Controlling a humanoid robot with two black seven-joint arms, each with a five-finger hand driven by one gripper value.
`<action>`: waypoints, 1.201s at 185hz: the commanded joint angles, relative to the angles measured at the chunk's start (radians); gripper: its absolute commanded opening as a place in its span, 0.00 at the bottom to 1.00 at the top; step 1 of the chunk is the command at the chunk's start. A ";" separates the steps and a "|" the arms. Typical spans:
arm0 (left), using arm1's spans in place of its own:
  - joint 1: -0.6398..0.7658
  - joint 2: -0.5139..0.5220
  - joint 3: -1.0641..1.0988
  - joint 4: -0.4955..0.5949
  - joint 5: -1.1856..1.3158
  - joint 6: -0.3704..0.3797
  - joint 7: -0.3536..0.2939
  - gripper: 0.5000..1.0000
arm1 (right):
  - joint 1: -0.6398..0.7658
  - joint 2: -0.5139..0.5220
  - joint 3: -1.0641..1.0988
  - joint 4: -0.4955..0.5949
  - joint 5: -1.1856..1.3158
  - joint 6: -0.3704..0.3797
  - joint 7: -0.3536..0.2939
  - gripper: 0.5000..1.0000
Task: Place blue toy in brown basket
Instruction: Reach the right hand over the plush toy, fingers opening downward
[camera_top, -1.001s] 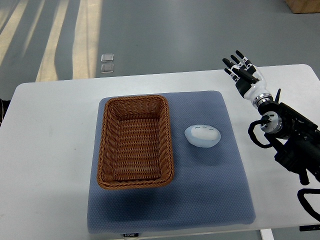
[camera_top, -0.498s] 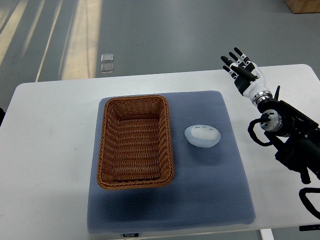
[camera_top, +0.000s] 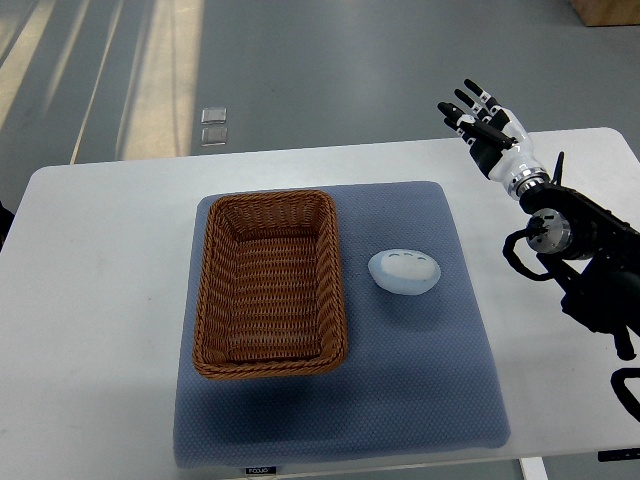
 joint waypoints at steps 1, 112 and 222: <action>0.000 0.000 0.000 0.000 0.000 0.000 0.000 1.00 | 0.070 -0.037 -0.067 0.016 -0.176 0.017 -0.004 0.82; 0.000 0.000 0.000 0.000 0.000 0.000 0.000 1.00 | 0.456 -0.255 -0.716 0.325 -0.699 0.215 -0.004 0.82; 0.000 0.000 0.000 0.000 0.000 0.000 0.000 1.00 | 0.541 -0.397 -1.049 0.497 -0.790 0.247 -0.008 0.82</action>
